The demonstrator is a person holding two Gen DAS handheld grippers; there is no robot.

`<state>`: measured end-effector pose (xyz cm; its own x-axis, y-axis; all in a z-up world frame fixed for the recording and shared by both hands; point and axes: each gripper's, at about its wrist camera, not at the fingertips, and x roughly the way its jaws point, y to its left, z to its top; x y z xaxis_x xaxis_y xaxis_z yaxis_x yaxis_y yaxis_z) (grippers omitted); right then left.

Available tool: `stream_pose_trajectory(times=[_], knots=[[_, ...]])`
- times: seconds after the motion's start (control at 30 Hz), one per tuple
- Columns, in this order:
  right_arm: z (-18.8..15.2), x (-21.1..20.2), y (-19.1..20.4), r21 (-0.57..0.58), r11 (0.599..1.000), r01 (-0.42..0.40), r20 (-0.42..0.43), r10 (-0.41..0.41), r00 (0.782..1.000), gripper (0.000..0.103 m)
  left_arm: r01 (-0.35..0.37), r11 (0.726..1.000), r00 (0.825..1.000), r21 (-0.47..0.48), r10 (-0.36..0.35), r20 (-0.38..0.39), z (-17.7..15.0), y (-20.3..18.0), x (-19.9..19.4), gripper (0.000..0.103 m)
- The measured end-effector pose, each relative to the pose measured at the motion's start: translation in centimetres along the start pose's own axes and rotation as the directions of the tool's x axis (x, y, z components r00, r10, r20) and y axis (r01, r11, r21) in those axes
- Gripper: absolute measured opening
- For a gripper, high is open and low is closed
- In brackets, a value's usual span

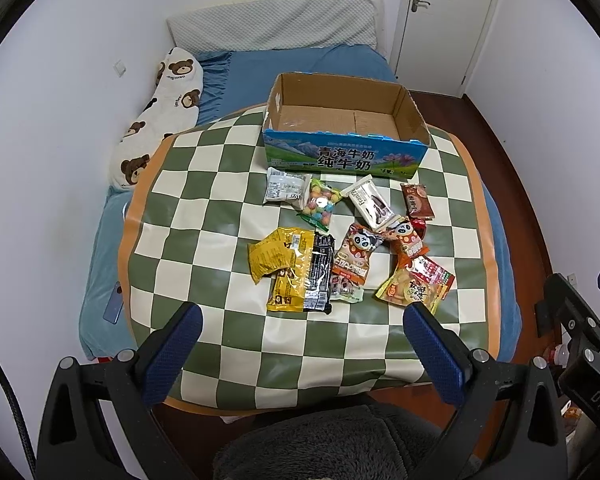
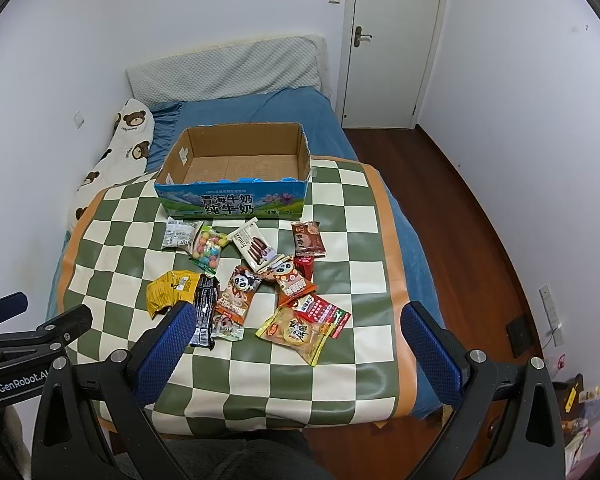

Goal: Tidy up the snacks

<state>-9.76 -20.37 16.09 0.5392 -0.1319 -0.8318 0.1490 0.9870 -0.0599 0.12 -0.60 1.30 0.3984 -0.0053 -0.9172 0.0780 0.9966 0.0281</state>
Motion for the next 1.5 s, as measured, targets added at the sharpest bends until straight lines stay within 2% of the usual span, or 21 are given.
stream_pose_trajectory(times=[1.5], knots=[[0.3, -0.2, 0.3, 0.003, 1.000, -0.002, 0.014, 0.001, 1.000, 0.103, 0.005, 1.000, 1.000, -0.001, -0.005, 0.017, 0.1, 0.3, -1.2, 0.103]])
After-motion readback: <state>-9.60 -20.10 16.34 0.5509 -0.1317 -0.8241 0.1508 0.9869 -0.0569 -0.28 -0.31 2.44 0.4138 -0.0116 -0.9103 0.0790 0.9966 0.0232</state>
